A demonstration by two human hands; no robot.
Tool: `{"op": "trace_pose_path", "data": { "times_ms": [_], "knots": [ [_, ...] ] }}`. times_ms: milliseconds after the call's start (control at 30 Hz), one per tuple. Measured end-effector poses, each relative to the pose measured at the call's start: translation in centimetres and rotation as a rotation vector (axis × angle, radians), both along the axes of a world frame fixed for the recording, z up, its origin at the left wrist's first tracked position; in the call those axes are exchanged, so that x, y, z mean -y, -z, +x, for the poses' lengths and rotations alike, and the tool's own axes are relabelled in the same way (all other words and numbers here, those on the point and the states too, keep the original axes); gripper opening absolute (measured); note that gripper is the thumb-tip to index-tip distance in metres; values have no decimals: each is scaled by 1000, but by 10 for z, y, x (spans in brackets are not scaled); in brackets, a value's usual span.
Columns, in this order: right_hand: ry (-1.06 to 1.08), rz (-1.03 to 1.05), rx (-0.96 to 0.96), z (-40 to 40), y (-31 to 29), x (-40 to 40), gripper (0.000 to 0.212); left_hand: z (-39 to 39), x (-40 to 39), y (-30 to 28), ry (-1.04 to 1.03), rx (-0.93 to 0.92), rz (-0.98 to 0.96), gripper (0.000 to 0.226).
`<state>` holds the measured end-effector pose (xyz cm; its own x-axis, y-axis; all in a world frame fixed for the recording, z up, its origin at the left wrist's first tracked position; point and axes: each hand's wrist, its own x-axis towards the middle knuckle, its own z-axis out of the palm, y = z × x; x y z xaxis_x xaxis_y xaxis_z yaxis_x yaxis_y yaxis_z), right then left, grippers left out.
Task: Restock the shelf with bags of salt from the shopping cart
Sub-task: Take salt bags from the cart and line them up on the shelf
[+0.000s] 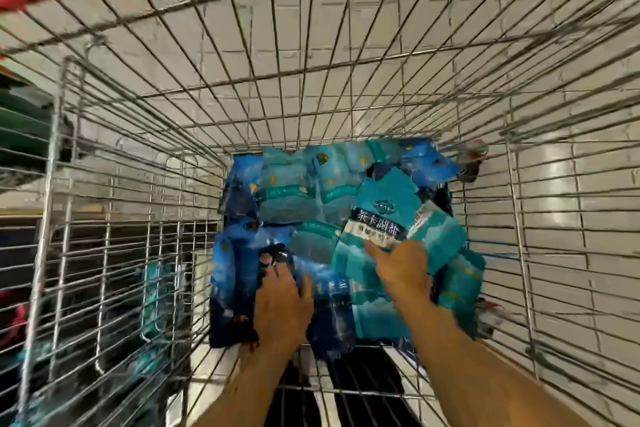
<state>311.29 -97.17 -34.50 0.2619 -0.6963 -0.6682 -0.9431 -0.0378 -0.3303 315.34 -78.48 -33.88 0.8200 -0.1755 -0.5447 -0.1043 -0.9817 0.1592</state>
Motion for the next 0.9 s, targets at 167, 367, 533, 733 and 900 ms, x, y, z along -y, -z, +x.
{"op": "trace_pose_path", "data": {
  "times_ms": [167, 367, 533, 733, 900],
  "knots": [
    [189, 8, 8, 2, 11, -2, 41, 16, 56, 6, -138, -138, -371, 36],
    [277, 141, 231, 5, 2, -1, 72, 35, 80, 13, -372, -529, -565, 40],
    [216, 462, 429, -8, -18, 10, 44, 51, 65, 14, -554, -615, -549, 40],
    [-153, 196, 392, 0, -25, 27, 45, 56, 31, 3, -734, -730, -726, 52],
    [-726, -166, -134, 1, -1, 91, 64, 82, -17, -3, -822, -671, -749, 48]
  ]
}}
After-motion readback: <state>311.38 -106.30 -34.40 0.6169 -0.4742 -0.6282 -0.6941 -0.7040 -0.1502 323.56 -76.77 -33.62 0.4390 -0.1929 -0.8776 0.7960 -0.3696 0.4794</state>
